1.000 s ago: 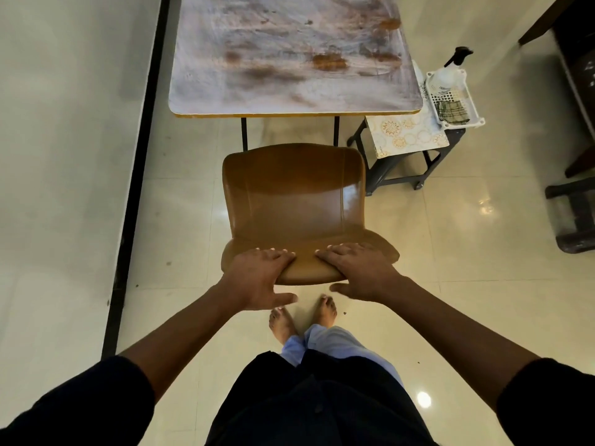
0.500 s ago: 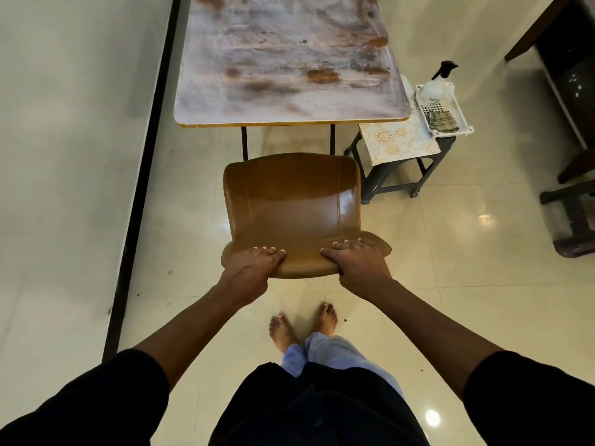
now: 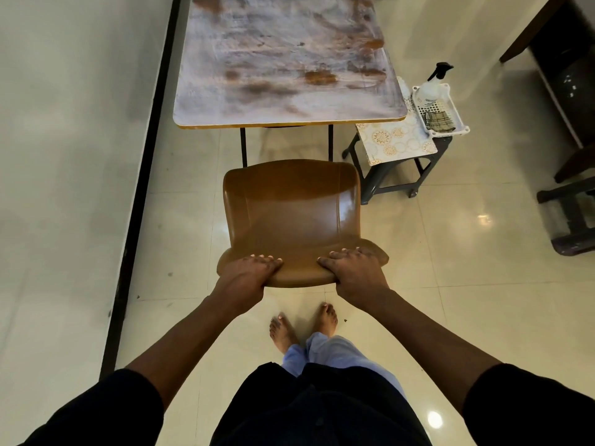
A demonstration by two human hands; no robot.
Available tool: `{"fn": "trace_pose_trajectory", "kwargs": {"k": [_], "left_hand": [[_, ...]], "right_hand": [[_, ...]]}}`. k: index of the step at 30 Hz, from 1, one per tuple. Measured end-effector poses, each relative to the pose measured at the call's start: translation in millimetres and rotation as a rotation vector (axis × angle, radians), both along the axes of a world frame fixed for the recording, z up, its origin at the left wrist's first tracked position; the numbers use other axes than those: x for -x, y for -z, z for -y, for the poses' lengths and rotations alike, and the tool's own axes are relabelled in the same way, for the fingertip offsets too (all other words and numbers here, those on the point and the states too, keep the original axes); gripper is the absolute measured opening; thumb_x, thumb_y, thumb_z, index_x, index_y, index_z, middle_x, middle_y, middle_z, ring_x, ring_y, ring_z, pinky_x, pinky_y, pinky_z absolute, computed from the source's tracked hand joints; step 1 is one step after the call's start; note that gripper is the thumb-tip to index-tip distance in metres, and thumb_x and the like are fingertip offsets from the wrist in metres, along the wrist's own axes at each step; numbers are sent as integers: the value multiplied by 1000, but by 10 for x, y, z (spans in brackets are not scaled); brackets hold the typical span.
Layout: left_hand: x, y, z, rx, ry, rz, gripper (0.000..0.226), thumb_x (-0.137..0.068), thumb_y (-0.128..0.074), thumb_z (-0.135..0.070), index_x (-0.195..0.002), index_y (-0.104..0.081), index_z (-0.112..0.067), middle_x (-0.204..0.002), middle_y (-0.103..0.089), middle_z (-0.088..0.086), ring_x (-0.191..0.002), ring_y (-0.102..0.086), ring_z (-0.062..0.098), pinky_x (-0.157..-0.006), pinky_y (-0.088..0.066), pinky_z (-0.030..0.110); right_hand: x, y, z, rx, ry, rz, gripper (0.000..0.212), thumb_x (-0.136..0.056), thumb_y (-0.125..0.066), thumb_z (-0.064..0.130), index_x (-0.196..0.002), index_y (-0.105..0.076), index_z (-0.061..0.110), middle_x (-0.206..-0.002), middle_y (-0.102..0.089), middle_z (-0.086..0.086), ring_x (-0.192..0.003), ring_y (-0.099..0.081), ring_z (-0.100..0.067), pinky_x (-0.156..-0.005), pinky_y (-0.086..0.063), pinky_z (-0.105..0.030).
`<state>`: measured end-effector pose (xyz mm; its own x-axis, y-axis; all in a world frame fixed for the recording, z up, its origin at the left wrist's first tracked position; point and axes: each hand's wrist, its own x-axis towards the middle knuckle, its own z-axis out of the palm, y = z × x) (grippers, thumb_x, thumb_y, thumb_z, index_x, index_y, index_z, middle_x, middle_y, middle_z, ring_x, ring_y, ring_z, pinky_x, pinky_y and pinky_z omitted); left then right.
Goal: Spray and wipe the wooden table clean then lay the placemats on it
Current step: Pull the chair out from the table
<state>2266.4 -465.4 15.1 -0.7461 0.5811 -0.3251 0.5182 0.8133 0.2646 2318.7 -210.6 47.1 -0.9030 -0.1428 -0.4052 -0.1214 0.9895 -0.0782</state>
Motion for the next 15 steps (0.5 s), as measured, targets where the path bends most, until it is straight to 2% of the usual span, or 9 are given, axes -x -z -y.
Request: {"fn": "trace_pose_trajectory", "kwargs": {"k": [9, 15], "left_hand": [[58, -57, 148, 11, -7, -36, 67, -102, -53, -5, -161, -40, -34, -165, -45, -5, -152, -41, 17, -121, -33, 32], [55, -60, 124, 7, -28, -21, 70, -101, -53, -2, -161, -40, -35, -165, -44, -5, -153, -41, 18, -122, -36, 34]], "right_hand": [[-29, 60, 184, 21, 24, -37, 61, -94, -58, 15, -151, -48, 33, -145, -60, -1, -138, -52, -28, -116, -36, -47], [-7, 72, 158, 29, 0, -45, 59, -94, -58, 14, -149, -52, 34, -141, -64, 1, -134, -56, -28, -113, -41, -46]]}}
